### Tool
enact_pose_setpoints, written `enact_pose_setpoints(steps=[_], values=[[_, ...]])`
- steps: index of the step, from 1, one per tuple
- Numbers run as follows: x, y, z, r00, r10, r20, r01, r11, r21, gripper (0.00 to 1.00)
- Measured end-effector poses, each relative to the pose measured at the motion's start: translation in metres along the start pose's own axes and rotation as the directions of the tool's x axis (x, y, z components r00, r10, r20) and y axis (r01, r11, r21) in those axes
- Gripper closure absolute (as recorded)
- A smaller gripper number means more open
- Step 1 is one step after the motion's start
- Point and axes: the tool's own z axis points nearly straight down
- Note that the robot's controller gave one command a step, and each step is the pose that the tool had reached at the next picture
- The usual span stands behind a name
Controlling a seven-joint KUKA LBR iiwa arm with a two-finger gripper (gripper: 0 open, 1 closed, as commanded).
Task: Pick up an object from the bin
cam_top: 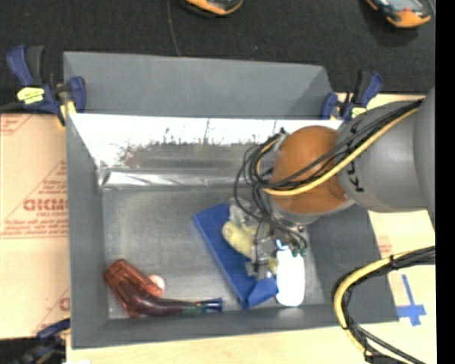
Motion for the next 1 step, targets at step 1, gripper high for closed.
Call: enact_pose_setpoints(steps=[1], values=[[0.0115, 0.0029, -0.0377, 0.953, 0.304, -0.003, -0.304, 0.953, -0.001, 0.00]])
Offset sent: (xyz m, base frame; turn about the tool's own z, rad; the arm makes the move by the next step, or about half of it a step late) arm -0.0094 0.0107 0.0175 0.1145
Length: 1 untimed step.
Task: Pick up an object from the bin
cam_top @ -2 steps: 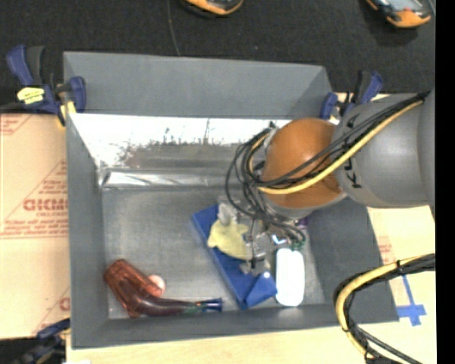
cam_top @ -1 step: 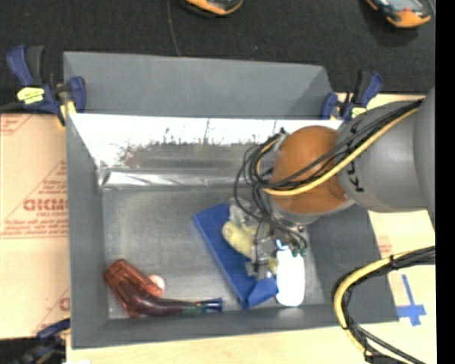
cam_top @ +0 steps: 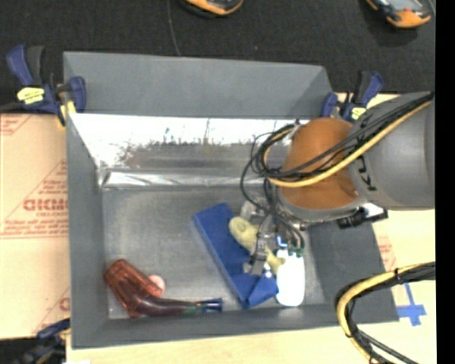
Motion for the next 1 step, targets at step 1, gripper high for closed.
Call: enact_pose_setpoints(steps=[1], values=[[-0.0014, 0.0035, -0.0085, 0.993, 0.122, 0.003, -0.122, 0.993, 0.000, 0.00]])
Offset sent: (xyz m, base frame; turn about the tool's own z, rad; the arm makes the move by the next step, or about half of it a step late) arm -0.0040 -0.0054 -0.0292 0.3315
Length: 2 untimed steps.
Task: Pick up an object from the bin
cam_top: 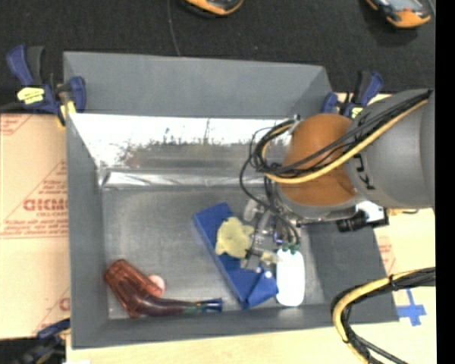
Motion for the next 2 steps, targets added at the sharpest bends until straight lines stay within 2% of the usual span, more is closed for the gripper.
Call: enact_pose_setpoints(steps=[1, 2], values=[[0.002, -0.004, 0.016, 0.990, -0.140, -0.002, 0.140, 0.990, 0.001, 0.00], [0.000, 0.000, 0.029, 0.998, 0.064, -0.003, -0.064, 0.998, 0.000, 0.00]])
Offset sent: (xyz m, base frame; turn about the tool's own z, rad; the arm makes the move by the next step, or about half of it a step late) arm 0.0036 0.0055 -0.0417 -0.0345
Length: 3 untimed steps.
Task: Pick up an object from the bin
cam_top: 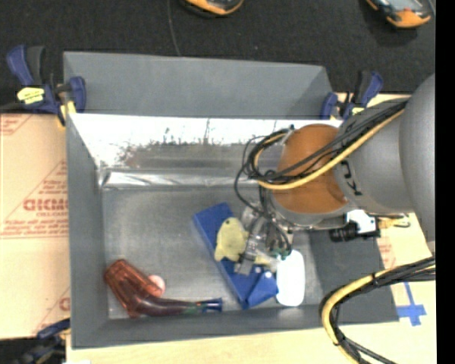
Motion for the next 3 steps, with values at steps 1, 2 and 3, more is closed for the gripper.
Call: enact_pose_setpoints(steps=[1, 2, 3], values=[[-0.0041, 0.0188, 0.0180, 0.996, -0.089, 0.004, 0.089, 0.996, 0.001, 0.00], [-0.0060, 0.0249, 0.0178, 1.000, -0.022, 0.013, 0.022, 1.000, -0.001, 1.00], [-0.0060, 0.0249, 0.0179, 1.000, -0.021, 0.013, 0.021, 1.000, -0.001, 1.00]])
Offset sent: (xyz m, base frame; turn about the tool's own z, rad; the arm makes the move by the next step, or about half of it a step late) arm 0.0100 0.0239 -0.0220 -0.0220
